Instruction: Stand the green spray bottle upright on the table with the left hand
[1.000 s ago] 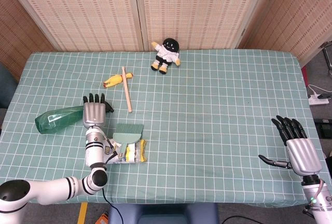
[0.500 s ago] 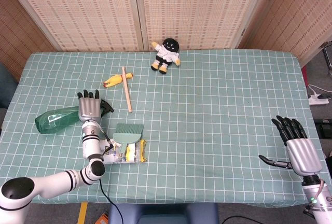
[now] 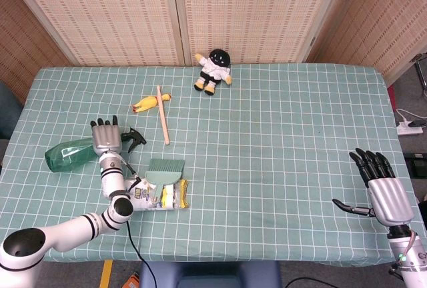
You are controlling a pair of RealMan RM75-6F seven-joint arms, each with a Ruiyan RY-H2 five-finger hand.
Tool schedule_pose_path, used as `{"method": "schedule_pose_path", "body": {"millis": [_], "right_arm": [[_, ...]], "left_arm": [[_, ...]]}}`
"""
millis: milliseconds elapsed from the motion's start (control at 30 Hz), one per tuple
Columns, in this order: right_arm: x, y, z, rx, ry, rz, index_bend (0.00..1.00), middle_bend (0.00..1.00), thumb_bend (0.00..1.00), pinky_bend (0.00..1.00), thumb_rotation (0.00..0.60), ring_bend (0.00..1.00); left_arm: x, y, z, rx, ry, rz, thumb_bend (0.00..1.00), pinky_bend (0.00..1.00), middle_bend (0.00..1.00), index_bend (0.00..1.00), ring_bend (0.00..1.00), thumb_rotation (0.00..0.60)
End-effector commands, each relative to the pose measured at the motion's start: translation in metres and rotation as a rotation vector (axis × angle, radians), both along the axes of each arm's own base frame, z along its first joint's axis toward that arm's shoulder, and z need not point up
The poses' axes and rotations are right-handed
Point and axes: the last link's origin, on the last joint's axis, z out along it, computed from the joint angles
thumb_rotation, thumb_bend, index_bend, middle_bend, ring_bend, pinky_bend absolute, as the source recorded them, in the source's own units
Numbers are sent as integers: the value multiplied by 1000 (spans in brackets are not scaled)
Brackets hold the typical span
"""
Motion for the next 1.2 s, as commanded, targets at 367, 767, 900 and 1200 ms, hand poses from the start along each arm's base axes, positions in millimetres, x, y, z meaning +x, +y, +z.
{"method": "schedule_pose_path", "body": {"millis": [367,767,900,1200], "right_arm": [[0,0,0,-5,-1,1,36,16,0,0,359,0],[0,0,0,-3,-12,1,36,16,0,0,360,0],[0,0,1,-1,-16,1,37,16,0,0,360,0],[0,0,1,0,-24,2,37,16,0,0,362,0]], "left_arm": [[-6,-1,-11,-36,4,42,206,153,223,27,123,600],[-19,1,-13,-34,44,75,262,163,304,70,177,600],[-19,1,-15,-42,44,86,267,163,307,72,178,600],[-17,1,-16,-43,51,84,283,174,392,144,214,600]]}}
